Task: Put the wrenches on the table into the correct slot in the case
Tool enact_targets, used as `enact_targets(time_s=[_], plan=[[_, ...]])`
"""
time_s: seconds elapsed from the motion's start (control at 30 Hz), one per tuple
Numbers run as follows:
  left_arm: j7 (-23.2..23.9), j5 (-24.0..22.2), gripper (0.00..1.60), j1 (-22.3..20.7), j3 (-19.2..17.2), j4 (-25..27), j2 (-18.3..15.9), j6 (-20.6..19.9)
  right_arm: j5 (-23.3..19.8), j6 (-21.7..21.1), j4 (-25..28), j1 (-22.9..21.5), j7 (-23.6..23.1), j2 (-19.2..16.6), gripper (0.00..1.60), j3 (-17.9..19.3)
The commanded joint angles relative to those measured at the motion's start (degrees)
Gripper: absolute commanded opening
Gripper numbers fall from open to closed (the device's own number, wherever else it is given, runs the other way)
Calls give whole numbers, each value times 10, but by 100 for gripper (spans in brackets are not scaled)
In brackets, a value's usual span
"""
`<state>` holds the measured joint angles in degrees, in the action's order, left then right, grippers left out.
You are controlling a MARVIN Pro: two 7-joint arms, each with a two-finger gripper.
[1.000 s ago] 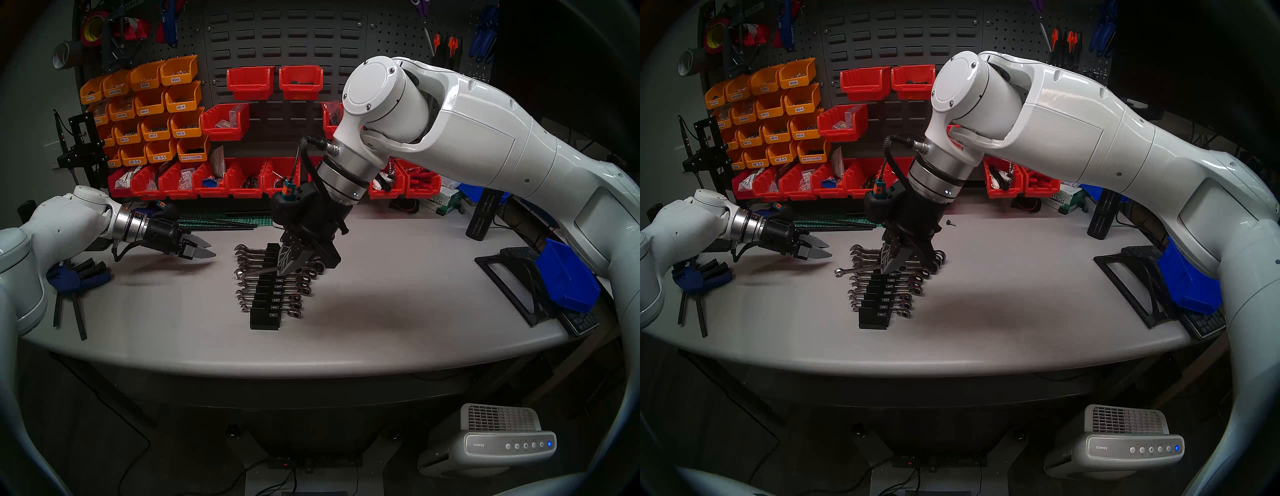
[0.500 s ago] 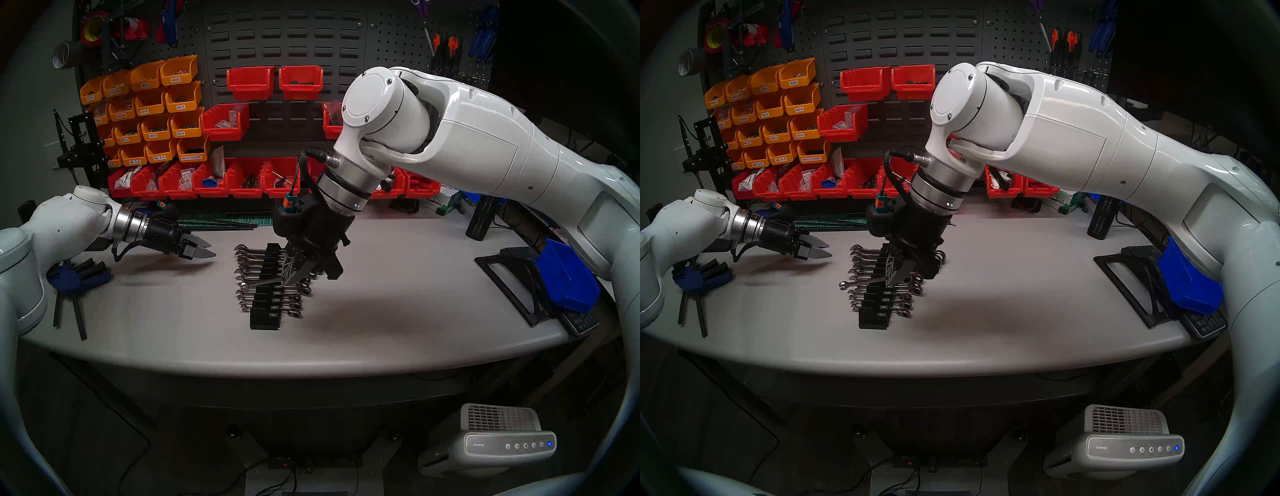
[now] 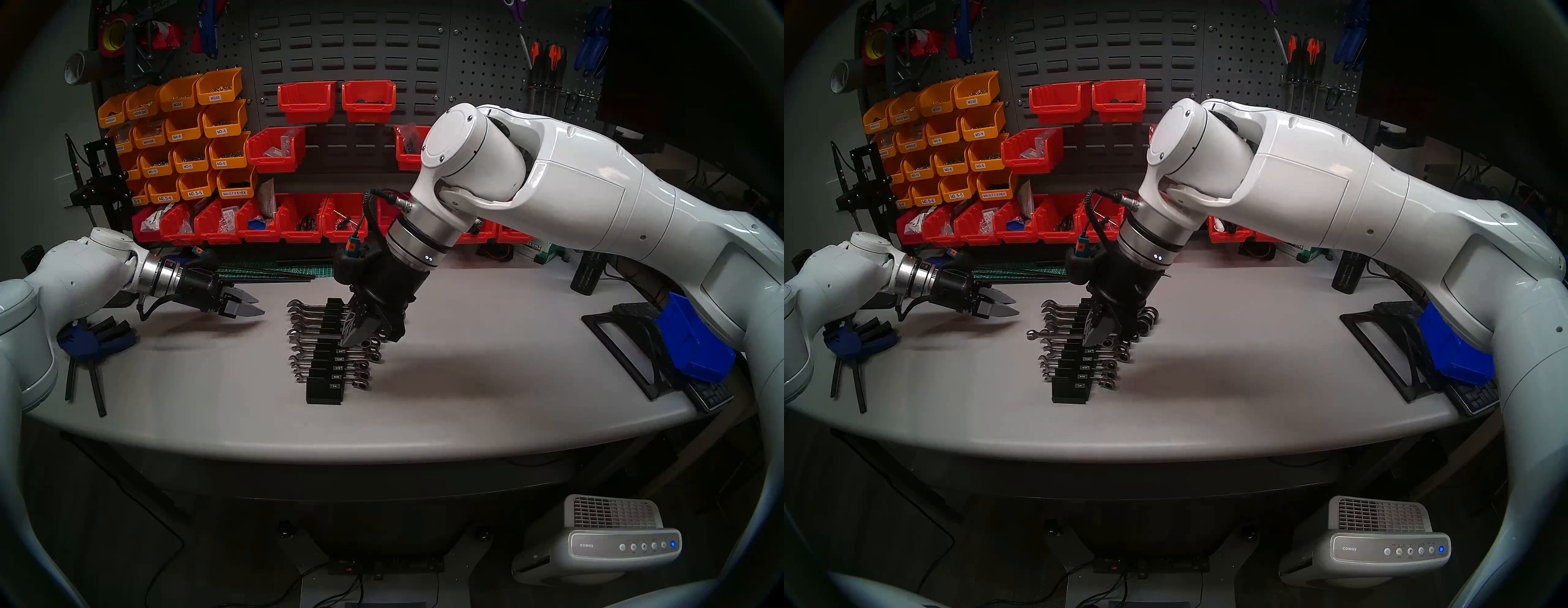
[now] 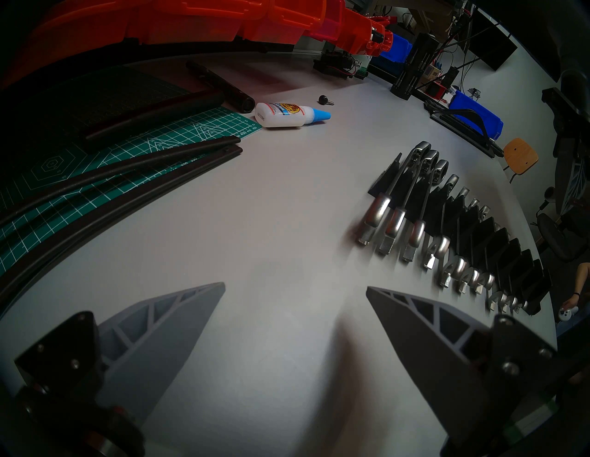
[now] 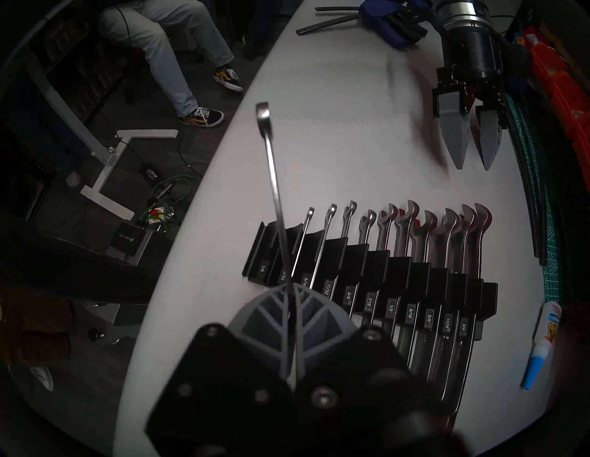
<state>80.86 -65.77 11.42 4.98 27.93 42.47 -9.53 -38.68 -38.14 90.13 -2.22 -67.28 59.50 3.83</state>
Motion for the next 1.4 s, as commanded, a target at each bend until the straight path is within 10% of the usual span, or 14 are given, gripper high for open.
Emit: enact_targets(time_s=[0.0,1.37], plan=[[1,-1,160,-16,-6,-1,1,1,-20,-16,13,-15,-47,1,0,-9],[1,-1,160,-16,-6,-1,1,1,-88,-46,23,-41,10,10,0,-76]])
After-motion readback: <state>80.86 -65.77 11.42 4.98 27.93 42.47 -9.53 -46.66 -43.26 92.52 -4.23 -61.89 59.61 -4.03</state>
